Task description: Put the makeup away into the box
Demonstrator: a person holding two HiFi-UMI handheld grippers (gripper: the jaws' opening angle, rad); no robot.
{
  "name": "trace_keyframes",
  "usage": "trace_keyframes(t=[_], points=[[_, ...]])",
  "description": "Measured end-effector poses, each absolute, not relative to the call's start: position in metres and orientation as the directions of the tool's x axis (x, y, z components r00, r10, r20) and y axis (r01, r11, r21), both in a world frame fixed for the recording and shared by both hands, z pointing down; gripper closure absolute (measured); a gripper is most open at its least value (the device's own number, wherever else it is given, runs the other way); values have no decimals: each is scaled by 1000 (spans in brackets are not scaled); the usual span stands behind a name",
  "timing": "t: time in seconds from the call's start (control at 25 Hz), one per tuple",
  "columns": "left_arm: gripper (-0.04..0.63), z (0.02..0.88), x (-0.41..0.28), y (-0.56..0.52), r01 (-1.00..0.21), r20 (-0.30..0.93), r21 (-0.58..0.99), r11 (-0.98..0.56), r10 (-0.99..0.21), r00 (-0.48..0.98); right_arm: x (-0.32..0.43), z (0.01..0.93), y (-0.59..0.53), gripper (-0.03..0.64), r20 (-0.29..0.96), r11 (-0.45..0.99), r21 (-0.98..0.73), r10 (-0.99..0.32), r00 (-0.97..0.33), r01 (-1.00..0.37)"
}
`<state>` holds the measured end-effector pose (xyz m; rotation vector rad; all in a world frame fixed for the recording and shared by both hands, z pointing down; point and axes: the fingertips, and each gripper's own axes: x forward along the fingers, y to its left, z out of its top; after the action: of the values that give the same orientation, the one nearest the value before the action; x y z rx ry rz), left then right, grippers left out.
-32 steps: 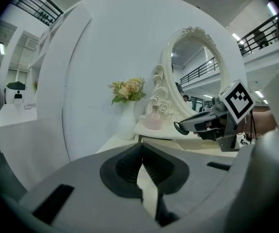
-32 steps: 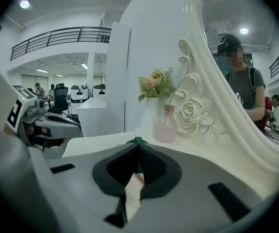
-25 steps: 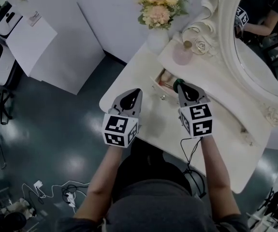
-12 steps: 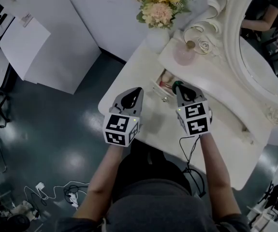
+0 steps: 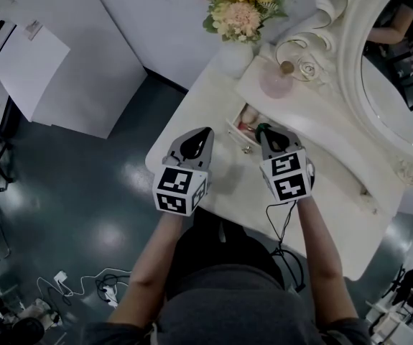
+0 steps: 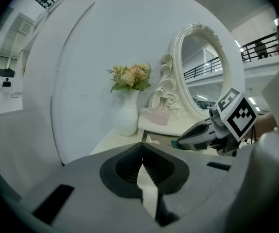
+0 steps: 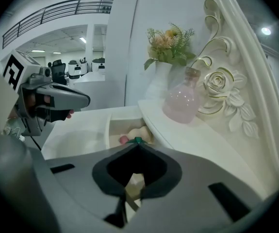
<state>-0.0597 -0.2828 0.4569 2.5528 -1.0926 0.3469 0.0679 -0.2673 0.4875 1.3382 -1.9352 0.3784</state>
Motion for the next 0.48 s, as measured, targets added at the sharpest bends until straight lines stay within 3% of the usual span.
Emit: trace_keyframes(t=[0.48], points=[[591,461,-57,-290,-720,358,224,-657,-632,688,71,489,-269,583,730,415,160,-661,-176,-896]])
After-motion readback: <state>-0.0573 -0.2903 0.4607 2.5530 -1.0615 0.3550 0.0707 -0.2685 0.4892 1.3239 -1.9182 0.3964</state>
